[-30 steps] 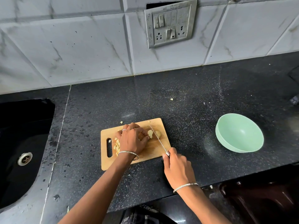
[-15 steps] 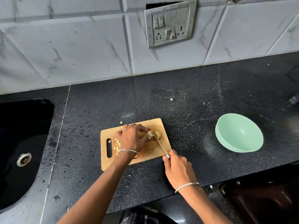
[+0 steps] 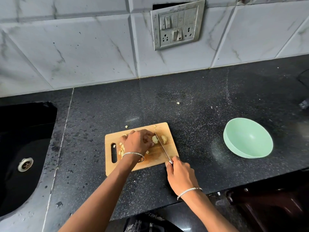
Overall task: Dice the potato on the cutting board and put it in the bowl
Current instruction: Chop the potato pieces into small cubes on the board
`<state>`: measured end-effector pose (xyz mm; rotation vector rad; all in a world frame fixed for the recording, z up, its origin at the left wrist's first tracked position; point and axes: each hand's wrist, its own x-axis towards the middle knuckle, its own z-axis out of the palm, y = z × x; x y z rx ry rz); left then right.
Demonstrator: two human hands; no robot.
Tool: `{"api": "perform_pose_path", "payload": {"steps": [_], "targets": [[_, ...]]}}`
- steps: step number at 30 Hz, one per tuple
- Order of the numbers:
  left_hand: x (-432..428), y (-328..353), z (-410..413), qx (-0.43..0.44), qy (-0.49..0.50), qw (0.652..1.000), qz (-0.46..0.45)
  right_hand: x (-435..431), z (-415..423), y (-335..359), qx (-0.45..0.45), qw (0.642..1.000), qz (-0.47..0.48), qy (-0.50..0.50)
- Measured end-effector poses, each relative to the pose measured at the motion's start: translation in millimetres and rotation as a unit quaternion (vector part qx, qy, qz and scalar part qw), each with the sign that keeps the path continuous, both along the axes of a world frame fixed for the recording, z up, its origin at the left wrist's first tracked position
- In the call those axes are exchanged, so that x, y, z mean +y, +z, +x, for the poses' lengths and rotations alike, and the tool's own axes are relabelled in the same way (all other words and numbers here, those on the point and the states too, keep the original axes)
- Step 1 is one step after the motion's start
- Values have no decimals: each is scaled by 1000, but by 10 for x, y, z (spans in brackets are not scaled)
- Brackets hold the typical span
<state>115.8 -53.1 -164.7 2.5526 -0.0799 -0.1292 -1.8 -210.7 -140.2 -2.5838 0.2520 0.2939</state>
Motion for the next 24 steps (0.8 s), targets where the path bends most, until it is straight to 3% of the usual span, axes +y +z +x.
{"api": "perform_pose_path", "payload": {"steps": [7,12,15,24], "targets": [[1,-37,13,22,4,1000,-17,-63,26,93,-22,1000,11,-5],[-62,52,-33,-9,19,999,45,4,35,58,-5,1000,28,5],[-53,3,-33,2,36,999,27,44,23,48,0,1000,24,4],[-44,-149,21,15,61,998,-31,180,38,80,2,997,-71,16]]}}
